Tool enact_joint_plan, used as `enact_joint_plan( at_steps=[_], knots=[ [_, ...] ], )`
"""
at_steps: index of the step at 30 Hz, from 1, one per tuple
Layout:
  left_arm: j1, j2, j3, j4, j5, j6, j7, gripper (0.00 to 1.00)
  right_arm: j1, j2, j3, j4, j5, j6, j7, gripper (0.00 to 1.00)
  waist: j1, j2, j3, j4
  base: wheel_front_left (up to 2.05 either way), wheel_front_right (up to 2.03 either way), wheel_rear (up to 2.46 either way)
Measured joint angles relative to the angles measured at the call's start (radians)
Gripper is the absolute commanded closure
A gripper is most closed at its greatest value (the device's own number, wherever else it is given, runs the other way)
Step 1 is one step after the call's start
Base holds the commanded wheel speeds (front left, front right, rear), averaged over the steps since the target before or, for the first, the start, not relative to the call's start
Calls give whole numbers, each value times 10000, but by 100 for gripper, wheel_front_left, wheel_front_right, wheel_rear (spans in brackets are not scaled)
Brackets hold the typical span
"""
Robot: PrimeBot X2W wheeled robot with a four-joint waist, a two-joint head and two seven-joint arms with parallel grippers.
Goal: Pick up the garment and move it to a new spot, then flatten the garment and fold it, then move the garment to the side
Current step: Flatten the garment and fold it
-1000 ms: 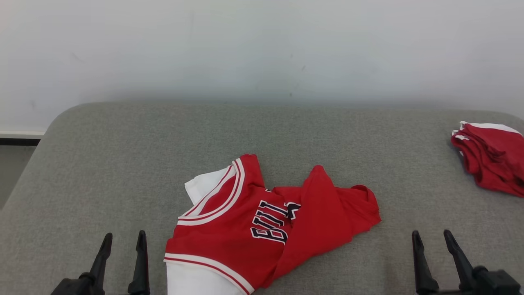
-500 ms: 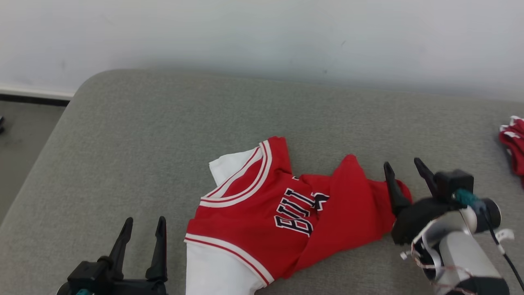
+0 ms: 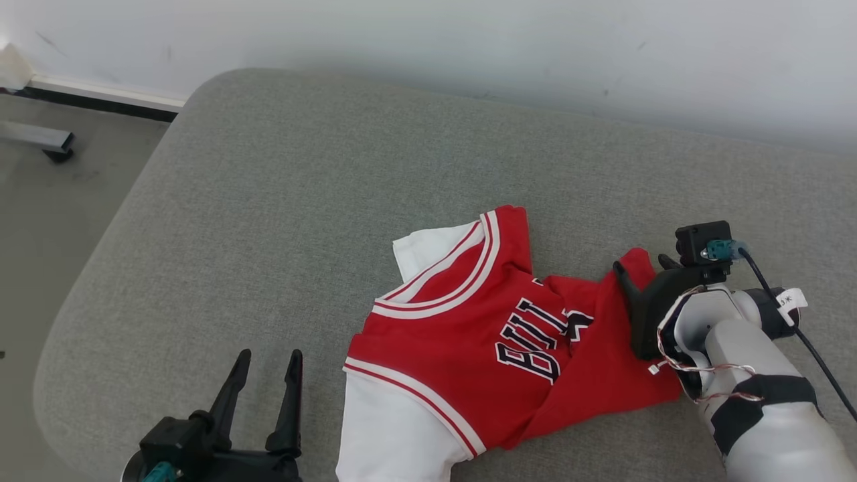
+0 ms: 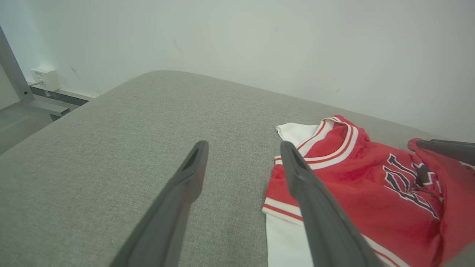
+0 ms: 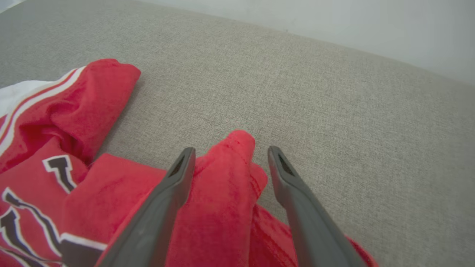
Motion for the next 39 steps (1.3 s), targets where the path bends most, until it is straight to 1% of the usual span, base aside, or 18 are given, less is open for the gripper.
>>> enact_joint_plan(
  at_steps=[4, 8, 9, 10, 11, 13, 16, 24, 29, 33, 36, 39],
  knots=[
    [-23, -2, -203, 15, -79, 0, 0, 0, -551, 4, 224, 640, 228, 0, 382, 0, 0, 0, 53, 118, 0, 0, 0],
    [-85, -2, -351, 21, -174, 46, 0, 0, -897, 105, 412, 1444, 577, 0, 1392, 0, 0, 0, 91, 143, 0, 0, 0],
    [-91, -2, -376, 19, -180, 69, 0, 0, -945, 142, 506, 1534, 608, 0, 1507, 0, 0, 0, 97, 145, 0, 0, 0],
    [-97, -2, -391, 17, -211, 71, 0, 0, -1031, 180, 525, 1546, 702, 0, 1434, 37, 0, 0, 111, 146, 0, 0, 0],
    [-104, -2, -407, 17, -249, 73, 0, 0, -1161, 180, 591, 1549, 734, 0, 1342, 100, 0, 0, 126, 148, 0, 0, 0],
    [-124, -2, -422, 15, -247, 75, 0, 0, -1359, 134, 732, 1628, 734, 0, 1275, 100, 0, 0, 149, 147, 0, 0, 0],
    [-151, -4, -401, 21, -247, 77, 0, 0, -1363, 125, 951, 1695, 746, 0, 819, 100, 0, 0, 146, 111, 0, 0, 0],
    [3, -2, -92, -13, -121, 111, 0, 0, -1332, 35, 1137, 1369, 867, 0, -1634, 100, -2, 0, 6, -288, 0, 0, 0],
    [302, -2, 157, -107, -4, 174, 0, 0, -457, 50, 1137, 884, 1221, 2, -3147, 100, -2, 0, -165, -761, 0, 0, 0],
    [569, -4, 311, -186, 44, 211, 0, 0, 669, 17, 1099, -46, 1427, 0, -3682, 100, -2, 0, -338, -1221, 0, 0, 0],
    [708, -6, 385, -247, 79, 211, 0, 0, 1901, 27, 945, -1298, 1547, 0, -3795, 100, -2, 0, -454, -1591, 0, 0, 0],
    [744, -4, 426, -291, 109, 217, 0, 0, 3390, 13, 322, -2702, 1618, 0, -3825, 100, -2, 0, -556, -1944, 0, 0, 0]
  ],
)
